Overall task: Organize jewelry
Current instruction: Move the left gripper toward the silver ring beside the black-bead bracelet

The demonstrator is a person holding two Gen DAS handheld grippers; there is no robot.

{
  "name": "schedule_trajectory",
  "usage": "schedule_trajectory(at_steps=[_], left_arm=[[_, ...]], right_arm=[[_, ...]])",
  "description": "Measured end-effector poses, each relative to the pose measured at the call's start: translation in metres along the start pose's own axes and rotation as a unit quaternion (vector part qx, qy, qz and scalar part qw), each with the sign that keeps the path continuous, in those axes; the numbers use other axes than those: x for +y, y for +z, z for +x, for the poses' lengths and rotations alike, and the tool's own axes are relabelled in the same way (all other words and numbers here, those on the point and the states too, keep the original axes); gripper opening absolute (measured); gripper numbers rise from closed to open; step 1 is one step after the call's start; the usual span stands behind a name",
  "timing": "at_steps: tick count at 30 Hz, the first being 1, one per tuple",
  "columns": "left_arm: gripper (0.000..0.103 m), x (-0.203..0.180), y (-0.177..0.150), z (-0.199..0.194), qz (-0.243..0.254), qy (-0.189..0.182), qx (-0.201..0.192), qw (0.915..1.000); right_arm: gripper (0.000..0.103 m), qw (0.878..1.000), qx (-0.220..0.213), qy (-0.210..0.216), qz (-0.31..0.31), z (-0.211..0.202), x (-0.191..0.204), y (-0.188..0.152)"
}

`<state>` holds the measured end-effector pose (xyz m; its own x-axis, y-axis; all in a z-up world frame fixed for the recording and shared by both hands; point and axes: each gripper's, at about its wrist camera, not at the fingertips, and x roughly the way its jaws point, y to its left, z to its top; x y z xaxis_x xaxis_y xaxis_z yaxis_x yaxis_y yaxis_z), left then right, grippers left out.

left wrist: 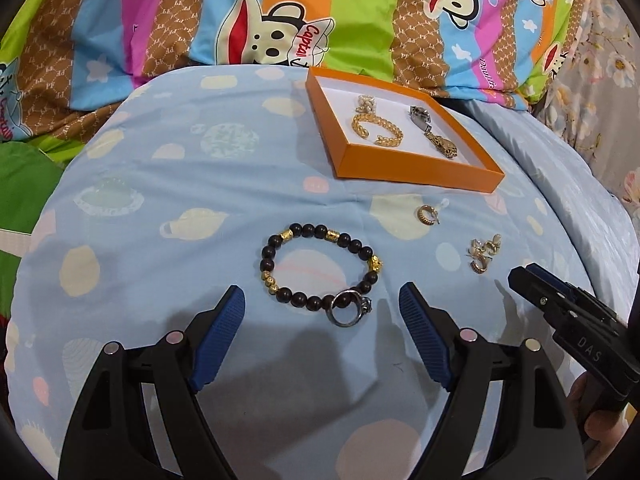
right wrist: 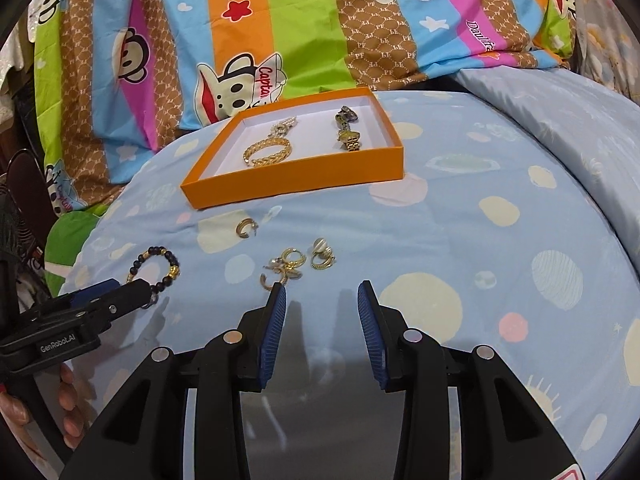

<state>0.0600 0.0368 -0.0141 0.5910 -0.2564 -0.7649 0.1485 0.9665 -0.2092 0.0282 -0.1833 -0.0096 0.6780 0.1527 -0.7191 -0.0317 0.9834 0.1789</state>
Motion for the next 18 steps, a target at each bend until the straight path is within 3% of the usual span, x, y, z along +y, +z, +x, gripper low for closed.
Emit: schedule_trajectory(at_steps=[6, 13, 18], left_arm=[[0.077, 0.003, 0.002, 0.002, -0.008, 0.006, 0.001, 0.9999], [0.076, -0.01, -0.004, -0.001, 0.027, -0.01, 0.0, 0.9996], [0.062, -0.019, -0.01, -0.002, 0.044, -0.021, 0.004, 0.9988]], right_arm=[[0.038, 1.0, -0.001, -0.002, 0.007, 0.0, -0.002, 0.0], [0.038, 1.0, 0.003, -0.002, 0.011, 0.001, -0.005, 0.001], [0.038, 1.0, 0.007, -0.002, 0.013, 0.002, -0.005, 0.001]])
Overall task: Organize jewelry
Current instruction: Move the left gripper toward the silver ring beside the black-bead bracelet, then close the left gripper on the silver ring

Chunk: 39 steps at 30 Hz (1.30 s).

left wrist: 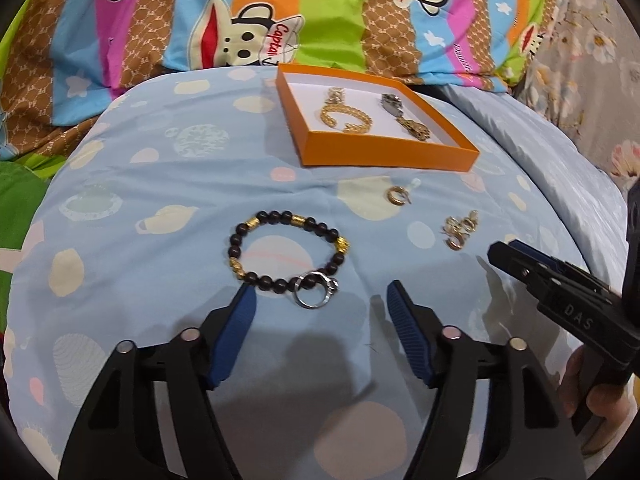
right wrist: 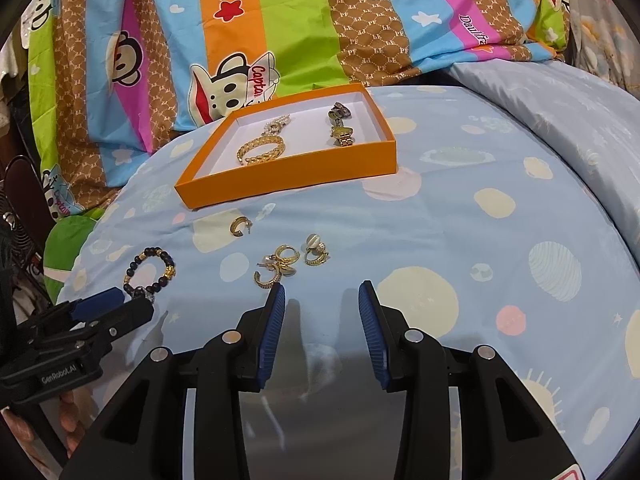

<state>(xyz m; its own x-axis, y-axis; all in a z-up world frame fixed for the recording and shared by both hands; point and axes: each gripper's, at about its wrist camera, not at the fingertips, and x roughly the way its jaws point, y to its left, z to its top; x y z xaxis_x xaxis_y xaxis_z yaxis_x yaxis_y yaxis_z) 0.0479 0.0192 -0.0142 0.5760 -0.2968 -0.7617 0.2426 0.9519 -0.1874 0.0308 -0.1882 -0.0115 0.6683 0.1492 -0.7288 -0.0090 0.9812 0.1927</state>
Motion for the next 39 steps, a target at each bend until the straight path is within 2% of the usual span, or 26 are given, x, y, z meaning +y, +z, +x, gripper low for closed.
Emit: schedule_trajectory(at_steps=[3, 10, 15, 21, 28, 32, 34, 39], left_arm=[[0.058, -0.006, -0.002, -0.001, 0.012, -0.004, -0.001, 0.9999], [0.026, -0.009, -0.003, 0.002, 0.02, -0.018, 0.006, 0.9996], [0.025, -0.015, -0.007, 0.0, 0.025, -0.037, 0.01, 0.9989], [0.025, -0.011, -0.002, 0.004, 0.009, -0.024, 0.008, 0.9996], [0.025, -0.019, 0.005, 0.012, 0.03, -0.002, 0.007, 0.9995], [0.025, -0.024, 0.005, 0.014, 0.043, -0.005, 0.006, 0.999], [0.019, -0.025, 0.004, 0.013, 0.047, -0.008, 0.006, 0.9988], [0.019, -0.025, 0.004, 0.011, 0.048, -0.015, 0.004, 0.9987]], right_arm=[[0.038, 1.0, 0.001, 0.0, 0.0, 0.0, 0.0, 0.0], [0.038, 1.0, 0.0, 0.0, 0.001, 0.0, 0.0, 0.0], [0.038, 1.0, 0.0, 0.0, 0.001, 0.0, 0.0, 0.0], [0.038, 1.0, 0.001, 0.001, 0.0, 0.0, 0.0, 0.0], [0.038, 1.0, 0.0, 0.001, 0.001, -0.001, 0.0, 0.001], [0.038, 1.0, 0.0, 0.001, 0.0, -0.001, 0.0, 0.001], [0.038, 1.0, 0.0, 0.001, 0.0, -0.001, 0.0, 0.001], [0.038, 1.0, 0.0, 0.002, 0.001, -0.001, 0.0, 0.0]])
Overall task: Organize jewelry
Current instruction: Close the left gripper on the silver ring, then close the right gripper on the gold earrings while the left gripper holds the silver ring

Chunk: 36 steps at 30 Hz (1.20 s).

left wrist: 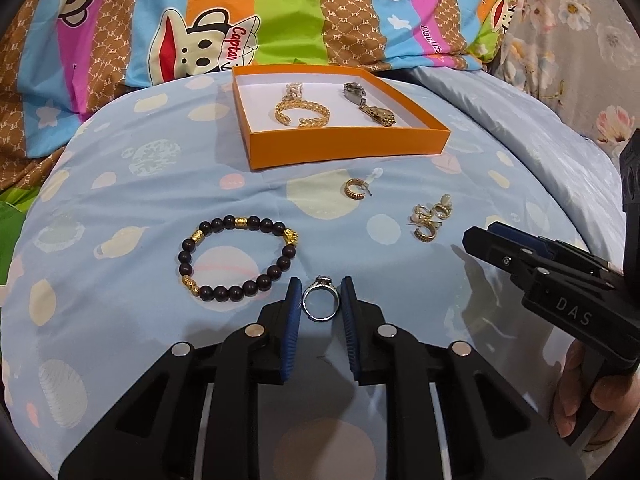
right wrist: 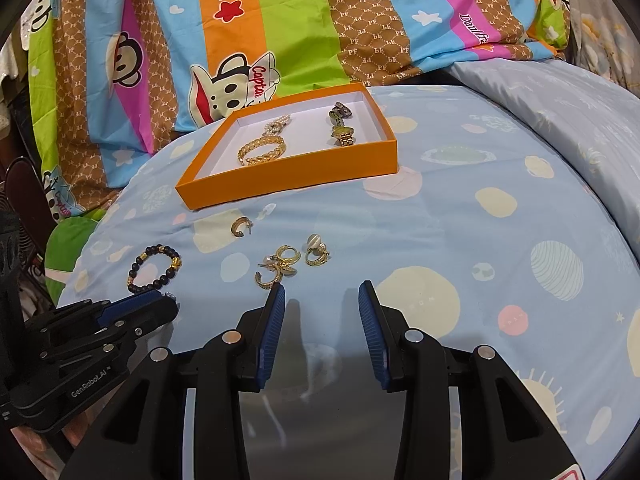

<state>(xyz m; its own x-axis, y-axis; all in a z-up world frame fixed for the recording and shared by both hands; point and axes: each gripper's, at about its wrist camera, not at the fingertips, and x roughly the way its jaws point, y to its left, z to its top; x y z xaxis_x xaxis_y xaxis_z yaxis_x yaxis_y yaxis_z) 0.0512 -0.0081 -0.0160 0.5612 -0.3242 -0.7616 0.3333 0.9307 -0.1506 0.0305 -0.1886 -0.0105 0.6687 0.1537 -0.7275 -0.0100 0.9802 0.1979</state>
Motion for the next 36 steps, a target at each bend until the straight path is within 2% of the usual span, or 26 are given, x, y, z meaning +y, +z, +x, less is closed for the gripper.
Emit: schedule_trajectory(at_steps=[5, 12, 17, 19, 25, 36], left_arm=[[0.019, 0.004, 0.0, -0.004, -0.013, -0.002, -0.01, 0.9999], [0.019, 0.017, -0.002, -0.012, -0.036, 0.007, -0.024, 0.999], [0.019, 0.022, -0.001, -0.012, -0.045, 0.004, -0.024, 0.9987], [0.019, 0.022, -0.001, -0.012, -0.043, 0.004, -0.024, 0.9988], [0.019, 0.021, -0.001, -0.01, -0.043, 0.001, -0.021, 0.9989], [0.019, 0.02, -0.001, -0.01, -0.042, 0.0, -0.022, 0.9989]], right_arm=[[0.038, 1.0, -0.002, 0.009, 0.005, 0.001, 0.001, 0.005], [0.038, 1.0, 0.0, -0.009, -0.016, 0.018, 0.011, 0.022], [0.032, 1.0, 0.003, -0.009, -0.012, 0.026, 0.011, 0.028], [0.023, 1.0, 0.013, -0.008, -0.011, 0.031, 0.011, 0.028], [0.013, 1.0, 0.024, -0.008, -0.004, 0.036, 0.008, 0.027], [0.011, 1.0, -0.005, -0.006, 0.0, 0.022, 0.006, 0.024]])
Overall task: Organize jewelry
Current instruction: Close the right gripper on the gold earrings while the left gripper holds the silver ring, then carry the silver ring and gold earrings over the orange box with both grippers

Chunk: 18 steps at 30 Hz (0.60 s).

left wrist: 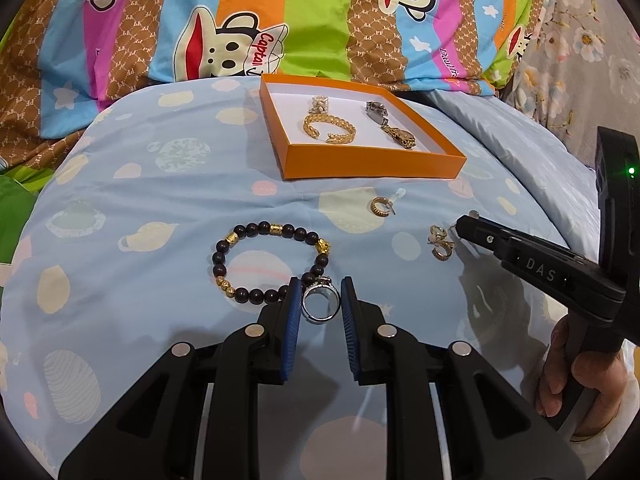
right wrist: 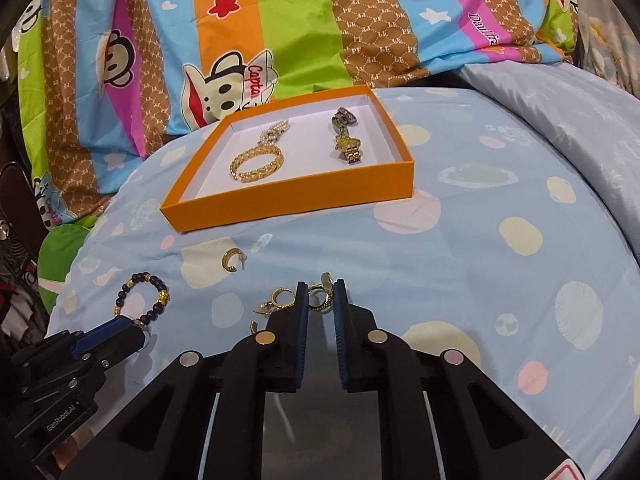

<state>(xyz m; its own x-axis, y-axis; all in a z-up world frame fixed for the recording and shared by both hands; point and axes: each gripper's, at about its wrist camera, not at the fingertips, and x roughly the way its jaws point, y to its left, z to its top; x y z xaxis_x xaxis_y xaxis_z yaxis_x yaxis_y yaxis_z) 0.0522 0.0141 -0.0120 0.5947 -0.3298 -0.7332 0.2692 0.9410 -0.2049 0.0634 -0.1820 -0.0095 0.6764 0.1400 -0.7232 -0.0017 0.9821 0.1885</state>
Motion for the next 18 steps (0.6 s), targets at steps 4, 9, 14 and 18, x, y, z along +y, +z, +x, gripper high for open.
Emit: schedule_trajectory(at_steps=[4, 9, 14, 18], left_arm=[[0.019, -0.001, 0.0, -0.001, 0.001, 0.0, -0.005, 1.0], [0.019, 0.001, 0.0, -0.004, -0.004, 0.001, -0.01, 0.9999], [0.019, 0.001, 0.004, -0.011, -0.004, 0.004, -0.02, 0.9998], [0.019, 0.004, 0.011, -0.015, -0.008, 0.001, -0.024, 0.9997]], right_arm=[[0.011, 1.0, -0.016, -0.004, -0.002, -0.008, 0.0, -0.001], [0.011, 1.0, -0.029, -0.004, 0.002, -0.014, -0.003, -0.001], [0.011, 0.999, -0.036, -0.001, 0.002, -0.02, -0.004, 0.0], [0.011, 0.999, -0.039, 0.009, -0.003, -0.025, -0.003, 0.007]])
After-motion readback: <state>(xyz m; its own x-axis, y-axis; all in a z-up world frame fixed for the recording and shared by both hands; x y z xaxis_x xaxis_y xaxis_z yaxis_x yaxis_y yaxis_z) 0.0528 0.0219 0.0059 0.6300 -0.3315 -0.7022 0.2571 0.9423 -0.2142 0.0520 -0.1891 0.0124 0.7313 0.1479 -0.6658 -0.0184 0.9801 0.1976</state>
